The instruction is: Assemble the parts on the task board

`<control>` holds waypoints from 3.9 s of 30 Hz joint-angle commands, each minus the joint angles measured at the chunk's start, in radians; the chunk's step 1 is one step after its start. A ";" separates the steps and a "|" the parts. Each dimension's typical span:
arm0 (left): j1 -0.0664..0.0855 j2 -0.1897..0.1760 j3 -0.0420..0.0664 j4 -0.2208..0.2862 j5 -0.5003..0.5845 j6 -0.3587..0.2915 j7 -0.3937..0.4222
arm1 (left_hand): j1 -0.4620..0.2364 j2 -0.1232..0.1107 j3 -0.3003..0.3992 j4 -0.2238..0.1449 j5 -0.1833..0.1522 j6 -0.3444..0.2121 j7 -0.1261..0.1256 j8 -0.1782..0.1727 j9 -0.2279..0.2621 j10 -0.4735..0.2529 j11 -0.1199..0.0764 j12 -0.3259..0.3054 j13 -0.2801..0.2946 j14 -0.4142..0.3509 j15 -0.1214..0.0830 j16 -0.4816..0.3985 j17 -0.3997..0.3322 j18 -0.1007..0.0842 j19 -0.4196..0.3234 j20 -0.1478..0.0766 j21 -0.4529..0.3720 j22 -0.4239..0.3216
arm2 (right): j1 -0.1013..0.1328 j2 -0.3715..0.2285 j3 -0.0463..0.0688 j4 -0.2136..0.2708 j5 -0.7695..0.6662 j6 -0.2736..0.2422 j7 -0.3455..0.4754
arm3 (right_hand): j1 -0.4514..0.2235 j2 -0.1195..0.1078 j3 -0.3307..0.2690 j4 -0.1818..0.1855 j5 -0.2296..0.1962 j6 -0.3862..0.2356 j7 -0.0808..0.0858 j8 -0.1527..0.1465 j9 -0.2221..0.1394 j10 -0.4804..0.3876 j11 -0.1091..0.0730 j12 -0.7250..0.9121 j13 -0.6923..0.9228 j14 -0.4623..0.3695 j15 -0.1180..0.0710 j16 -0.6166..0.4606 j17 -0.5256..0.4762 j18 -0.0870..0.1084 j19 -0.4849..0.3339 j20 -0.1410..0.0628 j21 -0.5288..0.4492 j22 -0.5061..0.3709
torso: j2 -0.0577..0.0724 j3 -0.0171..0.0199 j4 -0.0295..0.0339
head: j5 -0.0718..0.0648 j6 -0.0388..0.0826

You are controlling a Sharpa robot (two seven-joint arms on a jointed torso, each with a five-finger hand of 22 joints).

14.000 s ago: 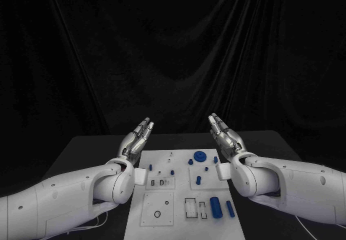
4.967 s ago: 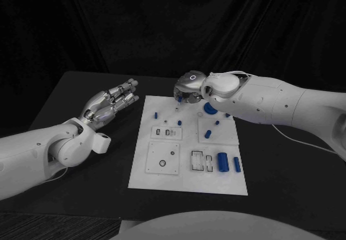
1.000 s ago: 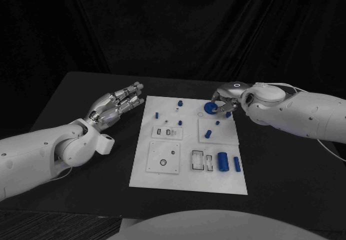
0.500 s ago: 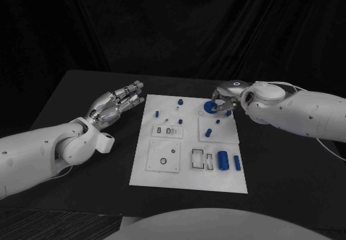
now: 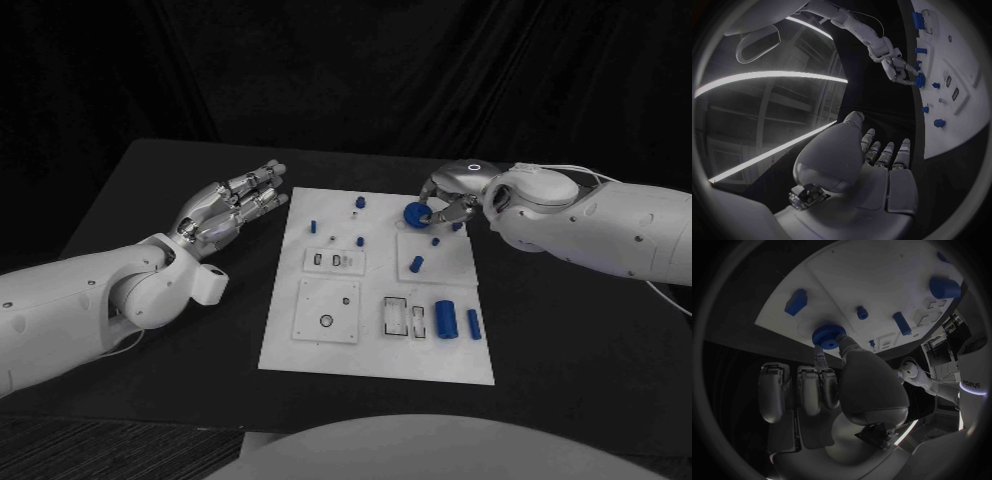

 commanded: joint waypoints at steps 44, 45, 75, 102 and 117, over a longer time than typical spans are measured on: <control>-0.001 0.017 0.001 -0.008 0.000 0.023 0.057 | 0.002 0.006 0.012 -0.001 -0.002 0.003 0.006 0.005 0.001 -0.001 0.009 0.002 0.001 0.002 0.012 0.000 0.001 -0.004 -0.001 -0.002 0.000 -0.002 | 0.028 0.251 0.001 -0.107 0.043 0.075 -0.018 | 0.005 0.007 0.022 -0.010 -0.017 0.008 -0.027 -0.018 0.127 0.105 -0.004 0.002 0.263 0.106 0.004 0.003 0.263 -0.003 0.039 0.002 -0.015 0.205 | 0.000 0.0001 0.0039 | -0.009 0.000; -0.001 0.017 0.001 -0.008 0.000 0.024 0.056 | 0.002 0.006 0.012 -0.001 -0.002 0.003 0.006 0.005 0.001 -0.001 0.009 0.002 0.001 0.002 0.012 0.000 0.001 -0.004 -0.001 -0.002 0.000 -0.002 | 0.028 0.255 0.001 -0.112 0.041 0.076 -0.018 | 0.005 0.008 0.022 -0.010 -0.018 0.007 -0.027 -0.019 0.127 0.105 -0.003 0.002 0.263 0.106 0.004 0.003 0.263 -0.003 0.038 0.002 -0.016 0.205 | 0.001 -0.0001 0.0035 | -0.008 0.000; -0.003 0.020 0.001 -0.014 0.000 0.032 0.052 | 0.002 0.005 0.017 -0.003 -0.001 0.007 0.010 0.006 0.002 -0.001 0.012 0.002 0.001 0.003 0.013 0.000 0.001 -0.006 -0.001 -0.002 -0.001 -0.002 | 0.026 0.254 0.001 -0.108 0.038 0.057 -0.021 | -0.027 0.002 0.015 -0.022 -0.131 -0.274 -0.003 -0.136 0.071 0.105 0.015 0.002 0.263 0.106 0.028 0.003 0.263 0.012 0.001 0.026 -0.074 0.179 | 0.001 0.0005 0.0007 | -0.003 0.000; -0.008 0.007 0.001 -0.009 0.000 0.026 0.057 | 0.001 0.003 0.020 -0.005 -0.001 0.008 0.012 0.006 0.002 -0.001 0.013 0.002 0.001 0.003 0.014 0.000 0.001 -0.007 -0.002 -0.002 -0.001 -0.002 | 0.038 -0.133 0.000 0.105 0.040 -0.135 0.035 | -0.065 -0.021 -0.030 0.047 -0.241 -0.177 -0.032 -0.095 0.060 0.105 -0.010 0.002 0.263 0.106 0.006 0.003 0.263 0.003 0.029 0.007 -0.046 0.202 | -0.006 -0.0002 -0.0009 | -0.003 0.000; -0.014 0.008 0.001 -0.014 0.000 0.027 0.062 | 0.001 0.003 0.021 -0.006 0.000 0.007 0.012 0.006 0.002 -0.001 0.014 0.002 0.001 0.003 0.014 0.000 0.001 -0.007 -0.002 -0.002 -0.001 -0.002 | -0.011 -0.215 0.000 0.101 0.040 -0.137 0.045 | -0.066 -0.079 -0.022 0.158 -0.287 -0.146 -0.044 -0.096 0.043 0.105 -0.025 0.002 0.263 0.106 -0.010 0.003 0.263 -0.020 0.083 -0.009 0.033 0.246 | -0.004 0.0019 -0.0025 | -0.007 0.000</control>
